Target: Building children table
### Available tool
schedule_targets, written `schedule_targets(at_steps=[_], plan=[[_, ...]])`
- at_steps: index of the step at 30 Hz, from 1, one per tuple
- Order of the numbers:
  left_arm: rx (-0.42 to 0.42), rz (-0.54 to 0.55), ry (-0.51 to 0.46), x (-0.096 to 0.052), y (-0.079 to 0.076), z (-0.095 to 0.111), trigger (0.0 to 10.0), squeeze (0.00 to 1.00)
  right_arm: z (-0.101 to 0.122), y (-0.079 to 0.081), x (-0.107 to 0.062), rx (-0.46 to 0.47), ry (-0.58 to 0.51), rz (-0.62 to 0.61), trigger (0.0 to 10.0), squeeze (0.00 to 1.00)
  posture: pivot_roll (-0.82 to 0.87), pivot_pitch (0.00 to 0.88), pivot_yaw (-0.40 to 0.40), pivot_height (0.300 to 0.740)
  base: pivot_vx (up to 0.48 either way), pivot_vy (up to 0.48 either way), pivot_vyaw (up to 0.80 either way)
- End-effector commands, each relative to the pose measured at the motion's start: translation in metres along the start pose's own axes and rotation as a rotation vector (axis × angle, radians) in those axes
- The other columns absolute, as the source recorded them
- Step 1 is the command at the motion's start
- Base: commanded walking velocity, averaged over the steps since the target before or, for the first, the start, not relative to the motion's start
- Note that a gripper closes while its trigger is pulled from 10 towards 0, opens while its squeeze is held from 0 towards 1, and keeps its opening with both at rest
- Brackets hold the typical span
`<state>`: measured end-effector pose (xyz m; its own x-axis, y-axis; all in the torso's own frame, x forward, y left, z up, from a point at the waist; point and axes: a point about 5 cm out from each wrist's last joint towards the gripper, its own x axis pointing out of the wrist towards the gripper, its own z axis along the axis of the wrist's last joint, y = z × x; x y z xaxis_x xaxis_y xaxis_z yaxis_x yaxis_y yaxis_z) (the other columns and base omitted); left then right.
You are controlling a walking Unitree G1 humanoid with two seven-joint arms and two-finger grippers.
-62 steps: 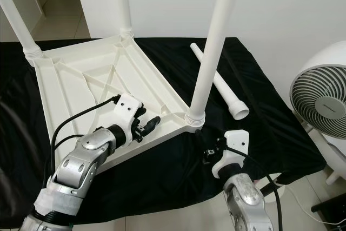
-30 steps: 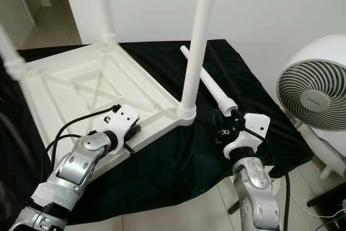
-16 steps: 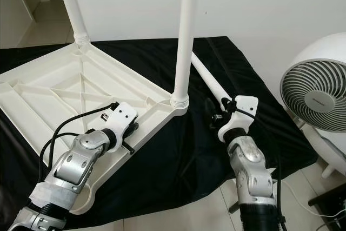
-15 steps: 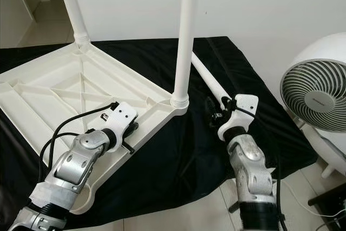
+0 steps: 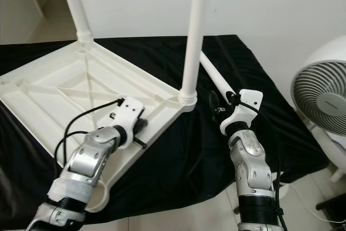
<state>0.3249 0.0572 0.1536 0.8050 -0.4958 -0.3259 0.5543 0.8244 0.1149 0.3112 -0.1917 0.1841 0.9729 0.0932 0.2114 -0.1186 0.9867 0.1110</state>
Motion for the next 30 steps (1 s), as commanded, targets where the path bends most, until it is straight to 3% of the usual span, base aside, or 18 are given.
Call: schedule_targets(at_steps=[1,3,10,11,14,15,17,18,19,20,21,22,28,30], plan=[[-0.039,0.295,-0.018,0.005,0.009,0.001,0.0,0.00,-0.001,-0.002,-0.002,0.005,-0.008,-0.016,10.0,0.00,-0.03,0.112,0.024,0.740,0.000,0.000,0.00],[-0.039,0.295,-0.018,0.005,0.009,0.001,0.0,0.00,-0.001,-0.002,-0.002,0.005,-0.008,-0.016,10.0,0.00,-0.03,0.112,0.024,0.740,0.000,0.000,0.00],[-0.024,0.263,-0.074,0.033,0.003,0.030,0.0,0.00,-0.001,0.001,-0.002,0.021,-0.021,-0.033,10.0,0.00,-0.05,0.108,0.038,0.740,0.000,0.000,0.00],[-0.028,0.246,-0.093,0.036,0.001,0.034,10.0,0.00,-0.001,0.001,-0.003,0.022,-0.024,-0.037,10.0,0.00,-0.05,0.107,0.042,0.740,0.000,0.000,0.00],[-0.036,0.209,-0.132,0.036,-0.001,0.039,10.0,0.00,-0.001,0.001,-0.005,0.022,-0.026,-0.042,10.0,0.00,-0.05,0.107,0.044,0.740,0.000,0.000,0.00],[-0.048,0.191,-0.156,0.034,-0.002,0.041,10.0,0.95,-0.002,0.000,-0.006,0.022,-0.025,-0.045,10.0,0.00,-0.05,0.107,0.044,0.740,0.000,0.000,0.00],[-0.048,0.191,-0.156,0.034,-0.002,0.041,10.0,0.95,-0.002,0.000,-0.006,0.022,-0.025,-0.045,10.0,0.00,-0.05,0.107,0.044,0.740,0.000,0.000,0.00],[-0.059,0.180,-0.172,0.033,-0.002,0.042,10.0,1.00,-0.002,0.000,-0.007,0.022,-0.023,-0.047,10.0,0.00,-0.05,0.107,0.044,0.740,0.000,0.000,0.00],[-0.046,0.151,-0.199,0.030,-0.003,0.045,10.0,1.00,-0.004,0.000,-0.009,0.023,-0.019,-0.048,10.0,0.00,-0.04,0.108,0.043,0.740,0.000,0.000,0.00],[-0.038,0.128,-0.228,0.025,-0.004,0.047,10.0,0.16,-0.006,0.000,-0.010,0.024,-0.014,-0.048,10.0,0.00,-0.04,0.107,0.040,0.740,0.000,0.000,0.00],[-0.031,0.116,-0.249,0.024,-0.004,0.049,10.0,0.16,-0.007,0.001,-0.010,0.024,-0.012,-0.049,10.0,0.00,-0.04,0.107,0.040,0.740,0.000,0.000,0.00],[-0.044,0.087,-0.290,0.020,-0.006,0.054,10.0,0.00,-0.008,0.002,-0.010,0.026,-0.008,-0.048,10.0,0.00,-0.04,0.106,0.038,0.740,0.000,0.000,0.00],[-0.061,0.004,-0.377,0.009,-0.013,0.063,10.0,0.00,-0.009,0.004,-0.008,0.021,-0.006,-0.048,10.0,0.00,-0.03,0.103,0.033,0.740,0.000,0.000,0.00],[-0.048,-0.041,-0.423,-0.001,-0.015,0.068,10.0,0.00,-0.008,0.001,-0.005,0.009,-0.010,-0.061,10.0,0.00,-0.02,0.101,0.027,0.740,0.000,0.000,0.00]])
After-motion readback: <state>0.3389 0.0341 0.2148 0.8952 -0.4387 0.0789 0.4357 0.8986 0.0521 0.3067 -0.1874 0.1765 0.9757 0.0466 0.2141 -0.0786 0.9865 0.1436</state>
